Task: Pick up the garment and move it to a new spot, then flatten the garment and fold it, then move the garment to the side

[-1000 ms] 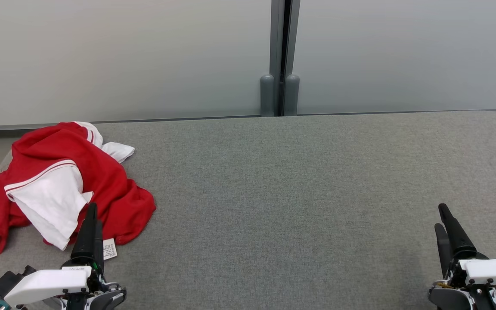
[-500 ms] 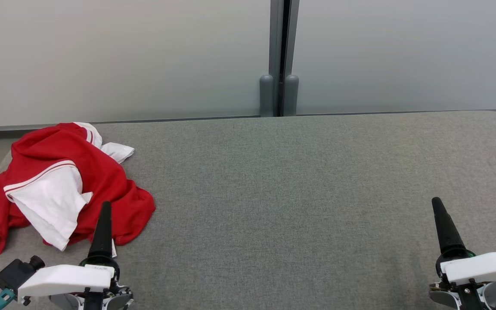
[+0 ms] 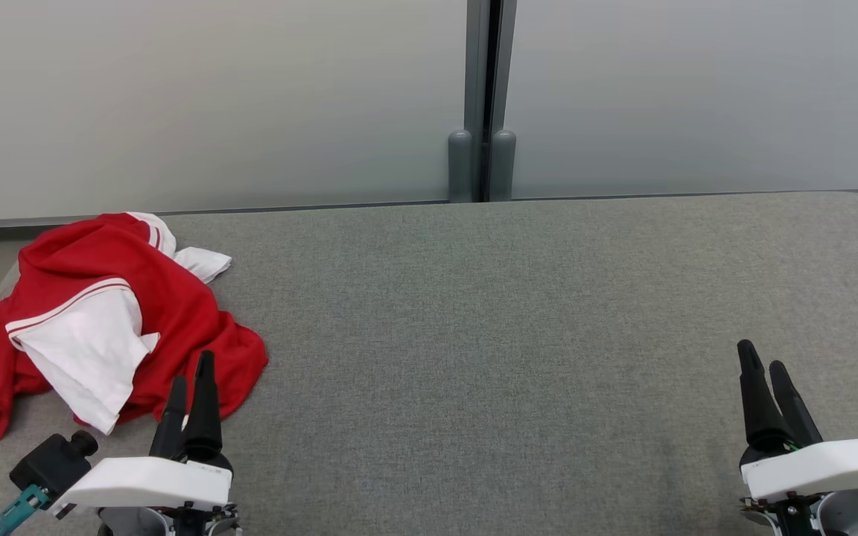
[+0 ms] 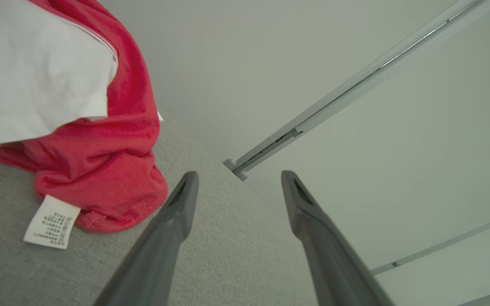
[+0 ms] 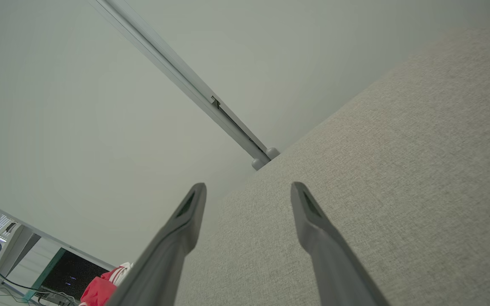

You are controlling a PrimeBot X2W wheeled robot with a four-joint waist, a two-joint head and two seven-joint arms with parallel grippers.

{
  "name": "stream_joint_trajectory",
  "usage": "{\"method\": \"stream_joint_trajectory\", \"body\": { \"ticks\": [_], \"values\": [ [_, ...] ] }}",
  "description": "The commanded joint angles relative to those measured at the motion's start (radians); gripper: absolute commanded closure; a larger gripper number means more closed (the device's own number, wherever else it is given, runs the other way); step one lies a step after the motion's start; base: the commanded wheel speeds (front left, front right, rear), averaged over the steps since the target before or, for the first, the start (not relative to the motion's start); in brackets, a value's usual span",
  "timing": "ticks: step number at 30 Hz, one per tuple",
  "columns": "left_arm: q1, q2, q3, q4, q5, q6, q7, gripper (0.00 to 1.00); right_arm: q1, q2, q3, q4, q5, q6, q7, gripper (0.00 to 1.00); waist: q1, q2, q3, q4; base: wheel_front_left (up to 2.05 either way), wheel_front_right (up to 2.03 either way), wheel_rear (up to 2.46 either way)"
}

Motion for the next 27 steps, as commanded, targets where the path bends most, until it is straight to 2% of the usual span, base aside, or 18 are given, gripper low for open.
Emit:
{"method": "stream_joint_trajectory", "body": {
  "ticks": [1,27],
  "values": [
    [-0.009,0.008,-0.003,-0.018,0.028,0.005,-0.009,0.00,-0.006,-0.012,0.002,-0.016,-0.027,0.002,-0.011,0.00,0.0001,0.0000,0.000,0.000,0.00,0.00,0.00],
    [0.021,0.010,-0.023,-0.059,0.396,0.045,-0.086,0.00,0.015,-0.024,0.037,-0.037,-0.354,0.002,-0.089,0.00,0.0001,0.0000,-0.003,0.000,0.00,0.00,0.00]
  ]
}}
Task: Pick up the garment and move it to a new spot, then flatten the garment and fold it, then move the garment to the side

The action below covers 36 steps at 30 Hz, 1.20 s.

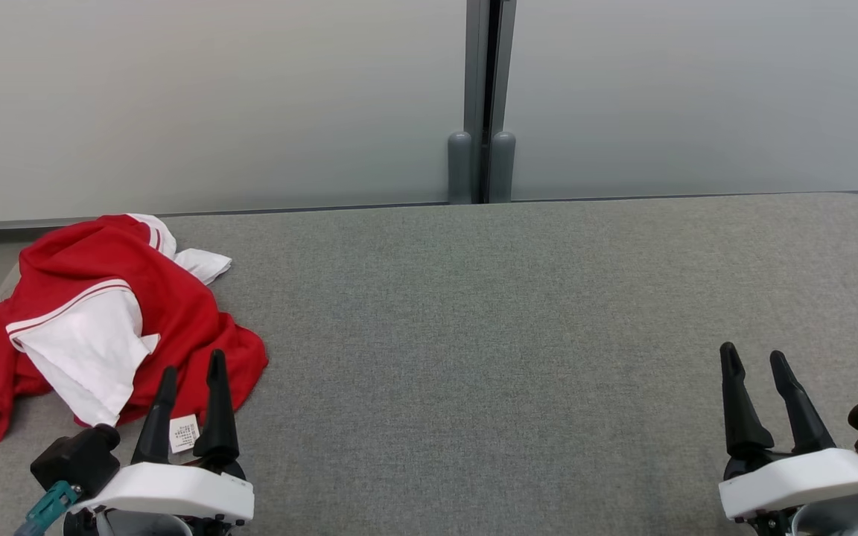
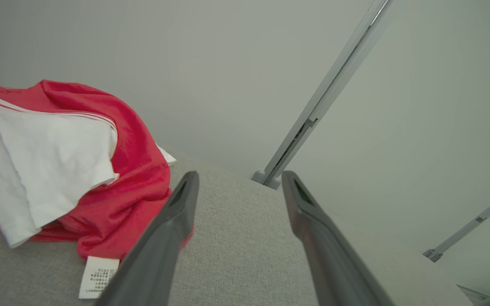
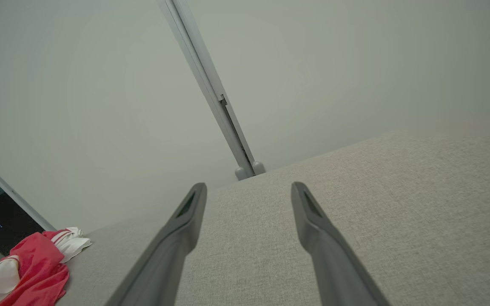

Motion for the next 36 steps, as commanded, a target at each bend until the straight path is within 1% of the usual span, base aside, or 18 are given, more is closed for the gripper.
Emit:
{"method": "stream_joint_trajectory", "body": {
  "ticks": [1,14,36],
  "values": [
    [-0.001,0.007,-0.001,-0.014,0.038,0.009,-0.011,0.00,-0.001,-0.012,0.000,-0.015,-0.037,0.002,-0.014,0.00,0.0000,0.0000,0.000,0.000,0.00,0.00,0.00],
    [0.013,0.008,-0.001,-0.030,0.177,0.023,-0.043,0.00,0.013,-0.007,-0.002,-0.019,-0.164,0.002,-0.046,0.00,0.0000,0.0000,0.000,-0.003,0.00,0.00,0.00],
    [0.040,0.009,0.017,0.003,0.367,0.012,-0.089,0.00,0.033,0.007,-0.020,-0.013,-0.326,0.002,-0.093,0.00,0.0000,0.0000,-0.007,0.001,0.00,0.00,0.00]
  ]
}}
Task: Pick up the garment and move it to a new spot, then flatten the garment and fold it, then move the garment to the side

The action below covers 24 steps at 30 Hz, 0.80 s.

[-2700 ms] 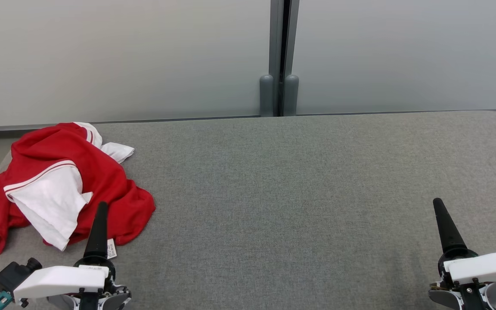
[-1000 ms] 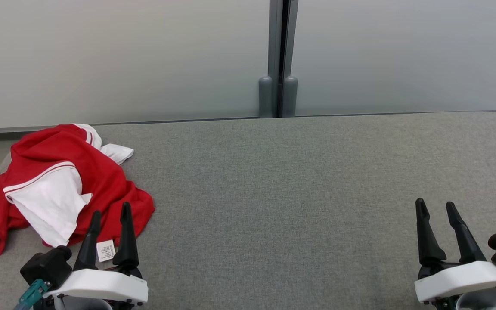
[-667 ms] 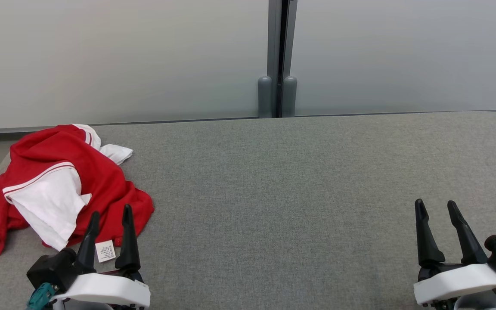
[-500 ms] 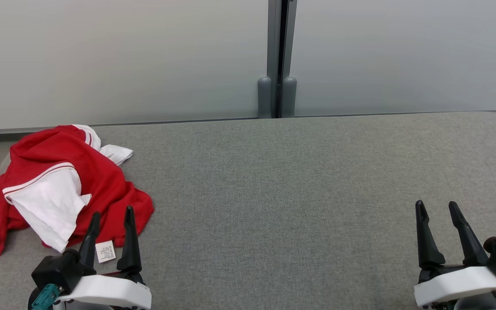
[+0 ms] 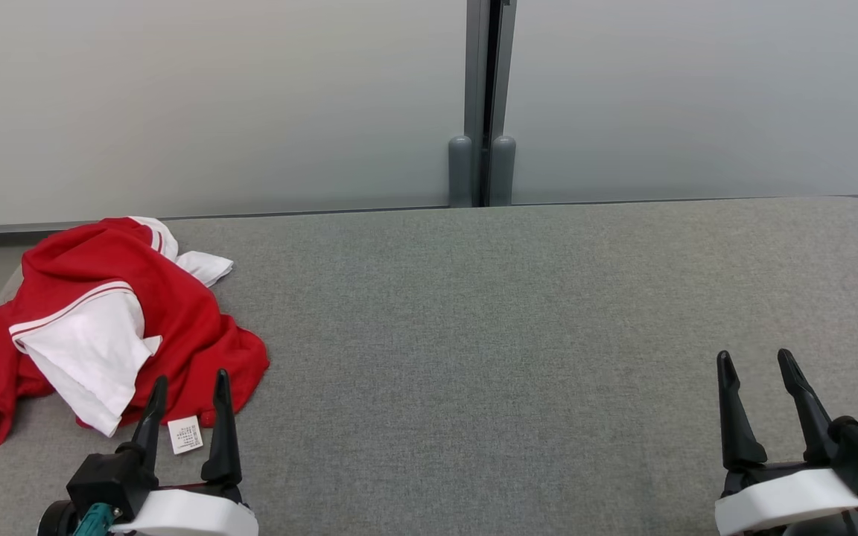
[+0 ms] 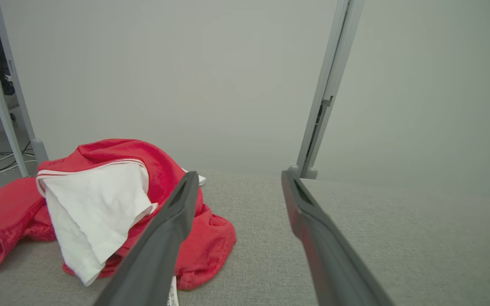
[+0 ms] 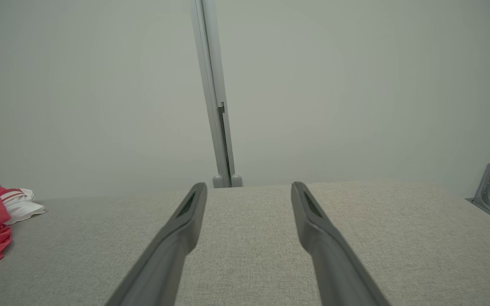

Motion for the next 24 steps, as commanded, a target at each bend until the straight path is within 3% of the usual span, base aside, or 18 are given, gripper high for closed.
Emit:
{"method": "stream_joint_trajectory", "body": {
  "ticks": [1,19,24],
  "values": [
    [0.000,0.006,0.002,-0.001,0.021,-0.004,-0.010,0.00,0.006,-0.002,0.002,-0.002,-0.022,0.002,-0.013,0.00,0.0000,0.0000,-0.002,0.001,0.00,0.00,0.00],
    [0.021,0.007,0.008,0.038,0.158,-0.013,-0.044,0.00,0.027,0.009,-0.016,0.024,-0.114,0.002,-0.048,0.00,0.0000,0.0000,-0.017,0.000,0.00,0.00,0.00],
    [0.024,0.007,0.014,0.037,0.154,-0.012,-0.043,0.00,0.031,0.011,-0.016,0.027,-0.111,0.002,-0.047,0.00,0.0000,0.0000,-0.019,0.000,0.00,0.00,0.00]
  ]
}}
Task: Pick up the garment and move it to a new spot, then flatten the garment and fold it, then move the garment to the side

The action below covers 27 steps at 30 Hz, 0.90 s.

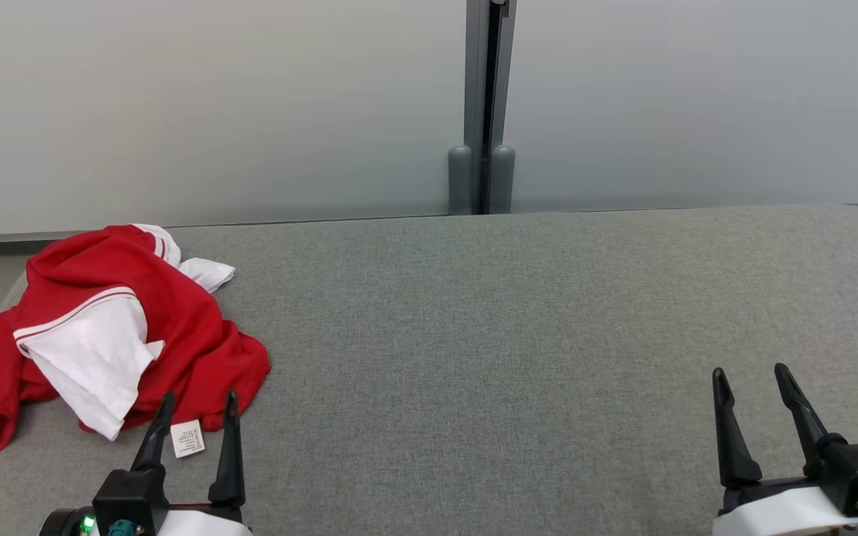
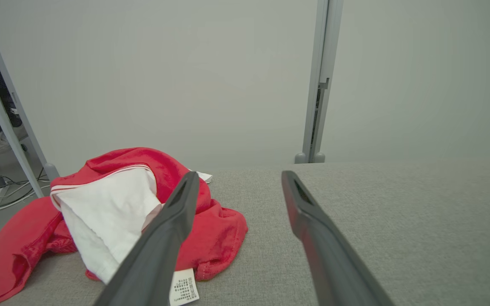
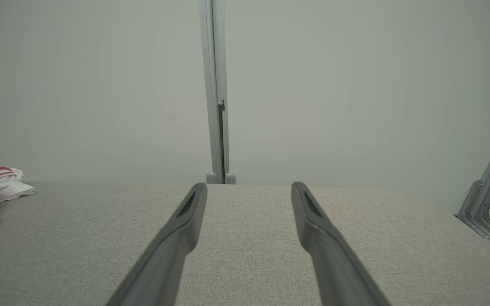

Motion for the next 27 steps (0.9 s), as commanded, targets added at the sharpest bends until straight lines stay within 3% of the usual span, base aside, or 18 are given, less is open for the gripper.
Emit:
{"method": "stream_joint_trajectory", "body": {
  "ticks": [1,17,22,27],
  "values": [
    [0.004,0.005,0.005,-0.004,0.000,0.003,-0.001,0.00,0.010,-0.002,-0.004,0.003,-0.002,0.002,-0.008,0.00,0.0000,0.0000,0.000,0.000,0.00,0.00,0.00],
    [0.000,0.005,0.002,0.000,-0.008,-0.001,-0.001,0.00,0.019,0.003,-0.006,0.003,0.008,0.002,-0.008,0.00,0.0000,0.0000,-0.001,0.022,0.00,0.00,0.00],
    [0.005,0.005,0.001,0.002,-0.009,0.003,-0.001,0.00,0.028,0.004,0.008,-0.002,0.016,0.002,-0.008,0.00,0.0000,0.0000,-0.012,0.089,0.00,0.00,0.00],
    [0.021,0.005,0.006,0.007,-0.008,0.000,-0.001,0.00,0.036,0.005,0.023,0.000,0.020,0.002,-0.007,0.00,0.0000,0.0000,-0.027,0.200,0.00,0.00,0.00]
  ]
}}
